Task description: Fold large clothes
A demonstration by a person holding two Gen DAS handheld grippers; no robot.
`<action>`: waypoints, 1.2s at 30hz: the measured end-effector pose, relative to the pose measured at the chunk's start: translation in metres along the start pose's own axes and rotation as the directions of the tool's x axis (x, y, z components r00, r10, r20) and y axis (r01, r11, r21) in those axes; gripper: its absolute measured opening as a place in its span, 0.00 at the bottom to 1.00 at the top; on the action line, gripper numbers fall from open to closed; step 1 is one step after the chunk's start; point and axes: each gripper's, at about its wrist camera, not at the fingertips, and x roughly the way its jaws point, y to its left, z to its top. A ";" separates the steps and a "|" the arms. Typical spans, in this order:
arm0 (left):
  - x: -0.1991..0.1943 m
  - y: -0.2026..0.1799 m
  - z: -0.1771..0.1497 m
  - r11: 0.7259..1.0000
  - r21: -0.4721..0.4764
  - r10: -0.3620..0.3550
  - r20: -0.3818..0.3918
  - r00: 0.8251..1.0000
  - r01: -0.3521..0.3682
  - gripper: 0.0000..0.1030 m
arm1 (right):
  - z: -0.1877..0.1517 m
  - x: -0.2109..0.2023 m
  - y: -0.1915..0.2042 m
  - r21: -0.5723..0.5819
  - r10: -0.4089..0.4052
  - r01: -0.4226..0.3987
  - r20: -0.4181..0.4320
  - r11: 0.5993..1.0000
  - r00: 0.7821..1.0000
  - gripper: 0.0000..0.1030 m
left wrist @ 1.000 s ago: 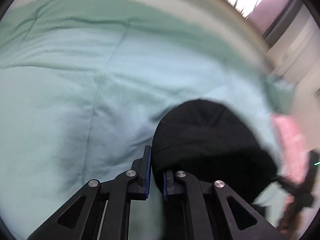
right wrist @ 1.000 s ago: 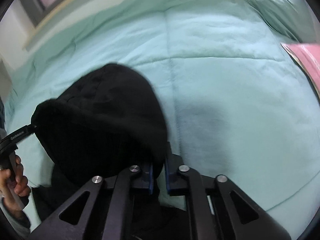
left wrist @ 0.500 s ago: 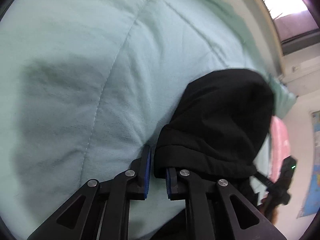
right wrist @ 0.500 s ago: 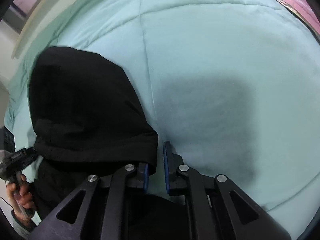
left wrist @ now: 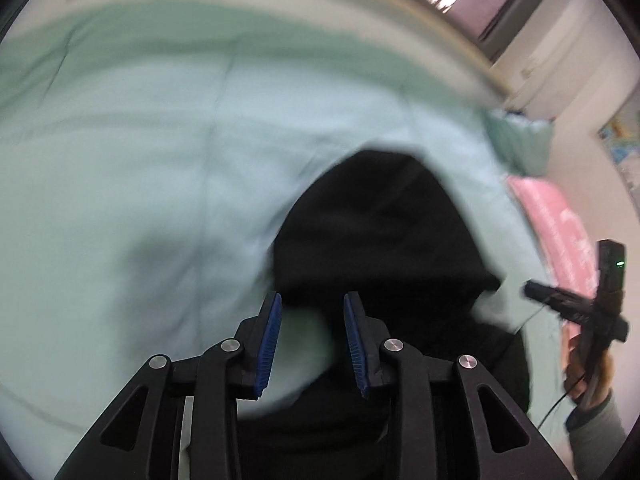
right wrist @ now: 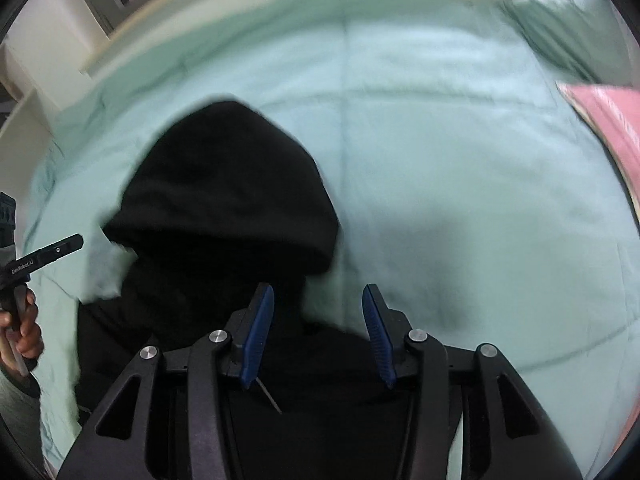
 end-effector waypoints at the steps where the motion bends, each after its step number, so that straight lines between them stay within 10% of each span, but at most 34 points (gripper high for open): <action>1: 0.001 -0.002 0.007 1.000 0.005 -0.018 0.015 1.000 0.017 0.36 | 0.009 0.002 0.005 -0.004 0.017 -0.017 0.018 1.000 1.000 0.48; 5: 0.052 -0.020 0.024 0.999 0.021 -0.032 -0.025 0.999 0.032 0.42 | 0.038 0.045 0.017 -0.025 0.017 -0.017 0.009 1.000 1.000 0.48; 10: 0.130 0.001 -0.006 0.991 -0.061 0.106 -0.188 0.976 -0.119 0.40 | 0.025 0.132 0.012 -0.025 -0.041 0.038 -0.154 0.999 0.987 0.47; 18: 0.109 -0.002 -0.009 0.997 -0.011 0.078 -0.139 0.987 -0.081 0.39 | 0.025 0.132 0.007 -0.038 -0.023 0.017 -0.174 0.999 0.985 0.47; 26: 0.064 -0.026 0.028 0.999 -0.049 0.007 0.016 1.000 -0.006 0.40 | 0.083 0.072 0.053 -0.132 0.104 -0.101 0.018 0.986 0.994 0.47; 31: 0.108 -0.002 0.022 0.987 -0.066 0.141 -0.069 0.988 -0.146 0.39 | 0.132 0.125 0.095 -0.245 0.120 -0.111 0.024 0.963 0.992 0.47; 36: 0.126 0.008 0.015 0.989 -0.091 0.106 -0.082 0.991 -0.113 0.39 | 0.120 0.208 0.096 -0.253 0.011 -0.039 -0.111 0.967 0.994 0.46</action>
